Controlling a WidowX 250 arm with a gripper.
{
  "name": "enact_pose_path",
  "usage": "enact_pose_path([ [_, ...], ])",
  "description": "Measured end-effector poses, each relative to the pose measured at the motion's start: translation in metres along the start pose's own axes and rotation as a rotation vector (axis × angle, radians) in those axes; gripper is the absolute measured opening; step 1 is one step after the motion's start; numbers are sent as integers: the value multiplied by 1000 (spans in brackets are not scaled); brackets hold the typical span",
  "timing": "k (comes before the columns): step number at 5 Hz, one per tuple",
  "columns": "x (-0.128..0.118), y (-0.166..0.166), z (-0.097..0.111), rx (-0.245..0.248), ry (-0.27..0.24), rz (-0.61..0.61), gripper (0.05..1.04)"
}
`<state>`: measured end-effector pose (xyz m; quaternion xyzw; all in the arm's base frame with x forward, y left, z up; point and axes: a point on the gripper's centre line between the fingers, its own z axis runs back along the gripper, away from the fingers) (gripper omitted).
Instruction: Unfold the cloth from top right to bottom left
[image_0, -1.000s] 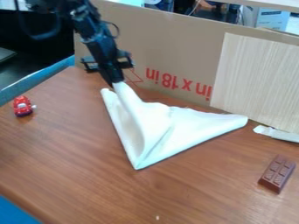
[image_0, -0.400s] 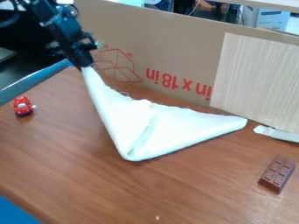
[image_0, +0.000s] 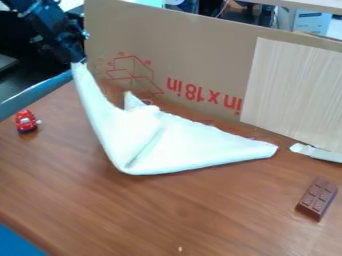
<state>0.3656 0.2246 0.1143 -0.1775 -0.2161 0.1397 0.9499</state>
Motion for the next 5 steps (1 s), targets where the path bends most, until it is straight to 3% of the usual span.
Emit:
enact_pose_path([
  [3, -6, 30, 36, -82, -65, 59, 51],
  [5, 3, 51, 59, -143, -71, 60, 51],
])
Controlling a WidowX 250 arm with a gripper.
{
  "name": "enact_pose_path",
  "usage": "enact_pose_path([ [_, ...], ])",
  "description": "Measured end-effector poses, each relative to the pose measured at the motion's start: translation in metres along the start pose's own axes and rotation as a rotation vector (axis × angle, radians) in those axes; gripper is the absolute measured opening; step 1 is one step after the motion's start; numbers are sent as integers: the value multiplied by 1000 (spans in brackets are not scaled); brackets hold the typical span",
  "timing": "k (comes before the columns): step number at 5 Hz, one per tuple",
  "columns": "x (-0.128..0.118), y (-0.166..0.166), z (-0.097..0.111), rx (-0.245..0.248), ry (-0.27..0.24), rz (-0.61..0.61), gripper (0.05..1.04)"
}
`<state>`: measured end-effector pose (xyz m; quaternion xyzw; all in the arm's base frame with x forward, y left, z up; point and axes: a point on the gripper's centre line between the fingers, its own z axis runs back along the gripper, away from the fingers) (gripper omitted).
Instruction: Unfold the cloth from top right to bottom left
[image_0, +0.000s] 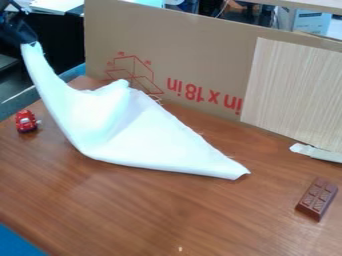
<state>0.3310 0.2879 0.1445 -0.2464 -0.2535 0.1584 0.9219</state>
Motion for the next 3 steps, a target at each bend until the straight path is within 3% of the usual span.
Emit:
enact_pose_path([
  [1, 14, 10, 9, -23, 8, -5, 51],
  [2, 21, 20, 16, -16, 0, -10, 66],
  [3, 21, 28, 19, 41, 28, -28, 211],
])
